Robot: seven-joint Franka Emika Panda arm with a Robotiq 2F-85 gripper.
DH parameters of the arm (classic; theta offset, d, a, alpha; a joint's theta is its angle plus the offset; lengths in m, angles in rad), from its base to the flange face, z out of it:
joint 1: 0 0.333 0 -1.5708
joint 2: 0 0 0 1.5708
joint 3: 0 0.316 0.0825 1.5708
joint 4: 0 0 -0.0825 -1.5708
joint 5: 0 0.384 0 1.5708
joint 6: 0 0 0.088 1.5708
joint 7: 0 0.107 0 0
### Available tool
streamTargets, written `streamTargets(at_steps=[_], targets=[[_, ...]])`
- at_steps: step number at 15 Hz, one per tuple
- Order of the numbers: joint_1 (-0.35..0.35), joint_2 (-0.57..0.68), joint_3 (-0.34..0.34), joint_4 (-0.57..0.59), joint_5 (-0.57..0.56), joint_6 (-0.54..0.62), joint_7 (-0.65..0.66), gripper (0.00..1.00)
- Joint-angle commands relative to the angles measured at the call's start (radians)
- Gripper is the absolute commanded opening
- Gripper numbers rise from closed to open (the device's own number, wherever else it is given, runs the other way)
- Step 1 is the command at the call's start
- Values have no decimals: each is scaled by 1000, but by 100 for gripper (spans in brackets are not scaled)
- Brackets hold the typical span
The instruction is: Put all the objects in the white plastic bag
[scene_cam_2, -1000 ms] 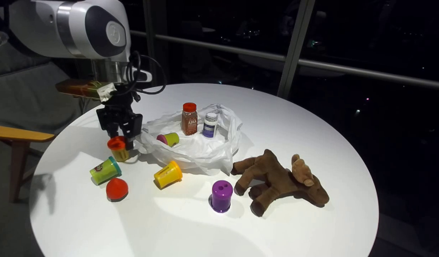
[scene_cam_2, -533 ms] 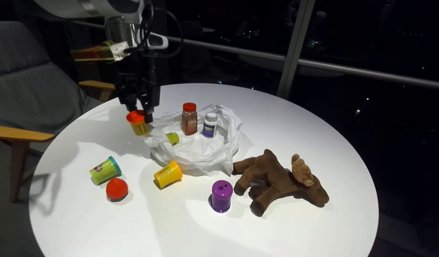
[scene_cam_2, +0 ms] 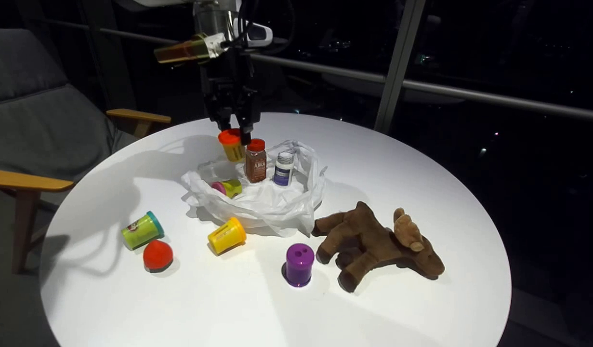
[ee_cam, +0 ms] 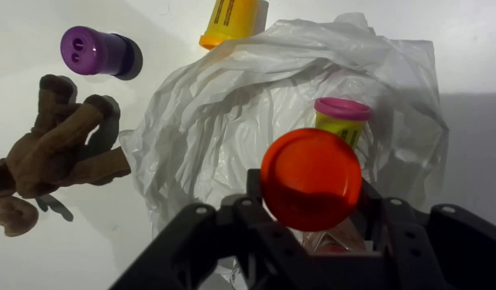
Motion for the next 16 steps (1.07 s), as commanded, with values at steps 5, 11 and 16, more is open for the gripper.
streamTargets(at_steps=[5,11,16], targets=[[-26,272,-33,285,35,-54,65,27],[-75,316,-23,341,114,-73,43,92],[-113,217,-20,253,174,-24,26,100]])
